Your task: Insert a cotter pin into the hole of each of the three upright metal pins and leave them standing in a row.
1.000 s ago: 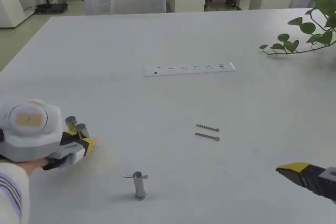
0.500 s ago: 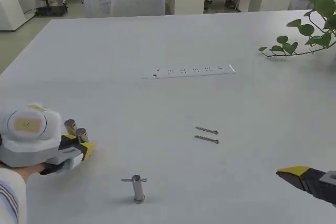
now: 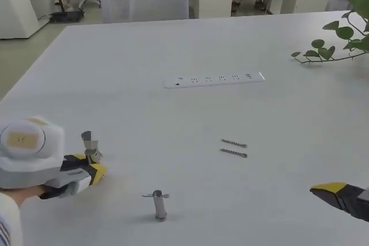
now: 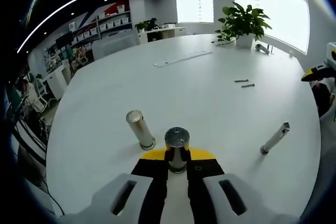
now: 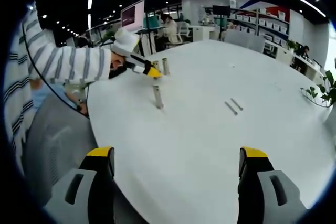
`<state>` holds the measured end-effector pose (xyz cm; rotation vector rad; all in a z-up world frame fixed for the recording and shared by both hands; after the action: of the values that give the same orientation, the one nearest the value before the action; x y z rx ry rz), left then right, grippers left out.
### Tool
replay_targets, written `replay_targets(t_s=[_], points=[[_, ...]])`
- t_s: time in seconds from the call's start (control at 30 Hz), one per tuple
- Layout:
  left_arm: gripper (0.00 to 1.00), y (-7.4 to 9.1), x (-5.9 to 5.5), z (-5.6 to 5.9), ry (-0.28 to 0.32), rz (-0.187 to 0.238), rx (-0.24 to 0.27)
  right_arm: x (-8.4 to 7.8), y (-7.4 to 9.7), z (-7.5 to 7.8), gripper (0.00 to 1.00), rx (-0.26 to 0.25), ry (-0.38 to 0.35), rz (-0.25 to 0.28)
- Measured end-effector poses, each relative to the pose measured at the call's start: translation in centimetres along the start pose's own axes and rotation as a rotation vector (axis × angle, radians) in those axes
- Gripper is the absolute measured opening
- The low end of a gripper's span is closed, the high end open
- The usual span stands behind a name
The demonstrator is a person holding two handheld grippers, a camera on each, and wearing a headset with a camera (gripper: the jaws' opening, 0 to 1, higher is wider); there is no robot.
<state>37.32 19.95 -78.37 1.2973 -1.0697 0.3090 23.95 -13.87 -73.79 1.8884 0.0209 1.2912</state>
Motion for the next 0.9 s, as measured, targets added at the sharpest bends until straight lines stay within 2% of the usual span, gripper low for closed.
replay_targets(t_s=[0.2, 0.47, 0.57, 0.67, 0.83, 0.9], points=[[0.11, 1.7, -0.4, 0.6, 0.012, -0.002, -0.001, -0.1, 0.1, 0.0, 0.99, 0.002, -0.003, 0.011], [0.11, 4.2, -1.1, 2.5, 0.025, 0.008, -0.031, -0.5, 0.4, 0.0, 0.99, 0.001, -0.007, 0.016], [0.11, 4.9, -1.3, 3.1, 0.038, 0.008, -0.058, -0.6, 0.4, 0.0, 0.99, 0.001, -0.010, 0.017], [0.11, 5.5, -1.3, 4.0, 0.001, 0.006, -0.073, -0.7, 0.5, 0.1, 0.99, 0.002, -0.021, 0.024], [0.11, 6.0, -1.4, 5.1, -0.018, -0.007, -0.084, -0.8, 0.6, 0.1, 0.99, -0.001, -0.025, 0.026], [0.11, 6.2, -1.5, 5.7, -0.010, -0.006, -0.104, -0.9, 0.7, 0.2, 0.99, -0.003, -0.025, 0.025]])
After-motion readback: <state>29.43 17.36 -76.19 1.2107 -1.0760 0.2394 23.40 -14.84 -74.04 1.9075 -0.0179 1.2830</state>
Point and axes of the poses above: the centre of the closed fingertips' face, and the gripper's own axes: y roughly backward along the fingers, z roughly to its right, x roughly out of its top, the point moved 8 cm from there along y, roughly backward along the fingers, and after that the axes turned 5 degrees about x, right-handed, at the moved point
